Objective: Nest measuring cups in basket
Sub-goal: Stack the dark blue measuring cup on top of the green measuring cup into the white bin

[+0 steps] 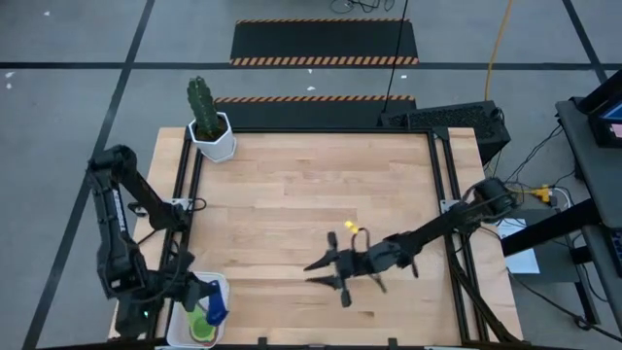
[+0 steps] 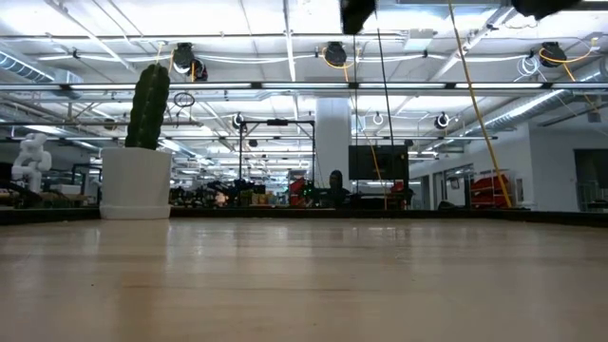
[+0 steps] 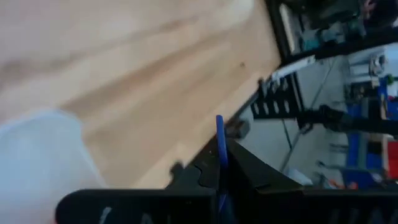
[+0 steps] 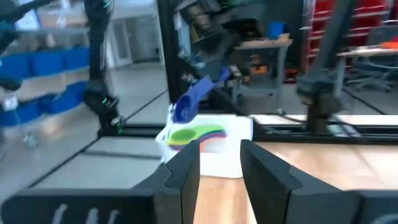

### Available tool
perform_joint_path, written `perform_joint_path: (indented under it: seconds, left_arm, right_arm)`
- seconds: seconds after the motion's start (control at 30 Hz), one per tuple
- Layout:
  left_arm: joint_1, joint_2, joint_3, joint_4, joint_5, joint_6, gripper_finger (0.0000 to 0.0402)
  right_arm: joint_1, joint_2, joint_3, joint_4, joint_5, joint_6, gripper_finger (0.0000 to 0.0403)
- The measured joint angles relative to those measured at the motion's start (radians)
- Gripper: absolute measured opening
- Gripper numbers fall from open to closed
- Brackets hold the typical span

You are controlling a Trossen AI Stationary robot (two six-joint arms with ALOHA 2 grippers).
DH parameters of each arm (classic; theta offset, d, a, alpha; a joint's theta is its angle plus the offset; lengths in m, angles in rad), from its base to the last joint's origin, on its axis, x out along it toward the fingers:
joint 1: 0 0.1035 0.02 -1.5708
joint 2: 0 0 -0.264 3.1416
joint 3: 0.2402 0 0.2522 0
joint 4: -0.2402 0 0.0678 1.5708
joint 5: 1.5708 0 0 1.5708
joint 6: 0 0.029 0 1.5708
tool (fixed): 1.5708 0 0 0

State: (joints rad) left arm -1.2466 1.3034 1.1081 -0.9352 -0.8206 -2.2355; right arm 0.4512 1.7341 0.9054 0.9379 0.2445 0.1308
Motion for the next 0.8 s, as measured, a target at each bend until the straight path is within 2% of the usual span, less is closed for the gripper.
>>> perform_joint_path:
  seconds: [0.13, 0.27, 0.5, 0.67, 0.8]
  left_arm:
    - [-0.021, -0.057, -0.144, 0.214, 0.032, -0.002, 0.0006]
    - [-0.048, -0.083, -0.255, 0.382, 0.041, -0.001, 0.0016]
    - [-0.081, -0.102, -0.347, 0.428, 0.044, -0.011, 0.0006]
    - [-0.114, -0.102, -0.354, 0.468, 0.062, -0.009, 0.0021]
    - [-0.140, -0.097, -0.354, 0.457, 0.059, -0.015, 0.0012]
  right_arm:
    - [-0.003, 0.054, 0.094, -0.115, -0.039, -0.035, 0.0110]
    - [-0.009, 0.059, 0.097, -0.153, -0.037, -0.050, 0.0110]
    - [-0.012, 0.056, 0.065, -0.163, -0.038, -0.053, 0.0110]
    - [-0.012, 0.056, 0.052, -0.167, -0.038, -0.039, 0.0110]
    - [-0.012, 0.056, 0.052, -0.165, -0.038, -0.039, 0.0110]
